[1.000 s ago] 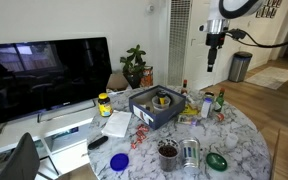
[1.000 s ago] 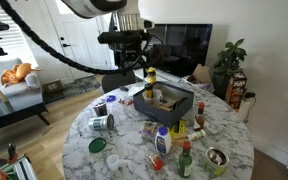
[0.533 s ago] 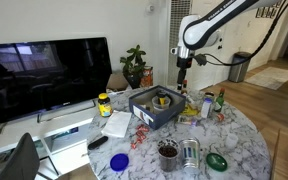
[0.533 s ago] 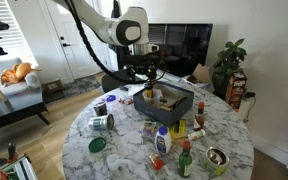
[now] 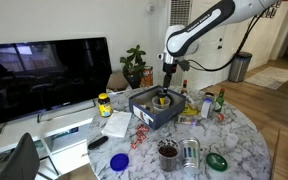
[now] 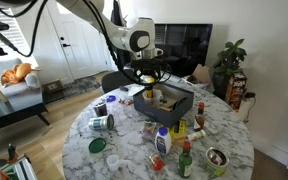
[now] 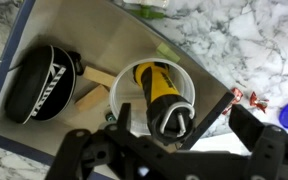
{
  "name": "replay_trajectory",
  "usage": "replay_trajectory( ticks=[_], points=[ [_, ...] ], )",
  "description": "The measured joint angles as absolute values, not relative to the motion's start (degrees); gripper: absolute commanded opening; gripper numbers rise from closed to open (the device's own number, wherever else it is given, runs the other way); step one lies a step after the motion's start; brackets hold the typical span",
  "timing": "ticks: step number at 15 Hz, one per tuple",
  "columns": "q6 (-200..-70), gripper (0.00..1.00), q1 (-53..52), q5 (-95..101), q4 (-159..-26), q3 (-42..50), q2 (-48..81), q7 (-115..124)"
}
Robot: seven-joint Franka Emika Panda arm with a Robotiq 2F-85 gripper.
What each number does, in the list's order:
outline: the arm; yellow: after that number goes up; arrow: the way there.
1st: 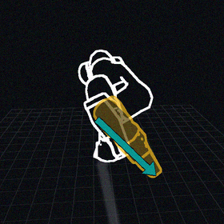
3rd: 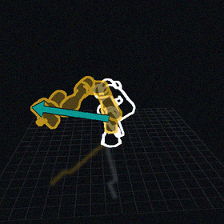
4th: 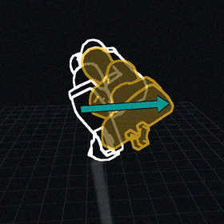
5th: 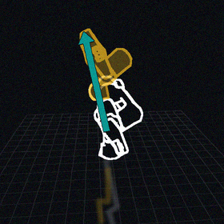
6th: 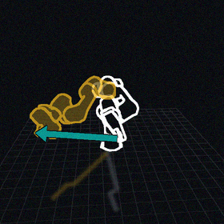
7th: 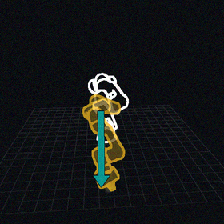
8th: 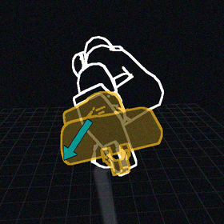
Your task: Put the black and yellow torch on the table then put the silver cup inside the clear cup in the box.
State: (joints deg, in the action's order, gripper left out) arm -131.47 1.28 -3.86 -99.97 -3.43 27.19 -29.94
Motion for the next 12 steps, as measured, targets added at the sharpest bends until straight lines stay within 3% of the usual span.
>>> replay_trajectory(
  ticks=[4,6,8,10,12],
  points=[
    [-131.5,0.99,2.7,-3.9,-95.6,-5.4,31.6,-30.5],
    [-131.4,0.90,3.2,-3.9,-94.0,-6.1,33.4,-30.5],
    [-131.4,0.69,3.5,-3.9,-92.8,-6.3,34.9,-30.5],
    [-131.1,0.58,3.6,-3.9,-91.7,-6.4,36.1,-30.5],
    [-130.2,0.41,3.7,-3.8,-90.9,-6.4,37.0,-30.5]
  ],
)
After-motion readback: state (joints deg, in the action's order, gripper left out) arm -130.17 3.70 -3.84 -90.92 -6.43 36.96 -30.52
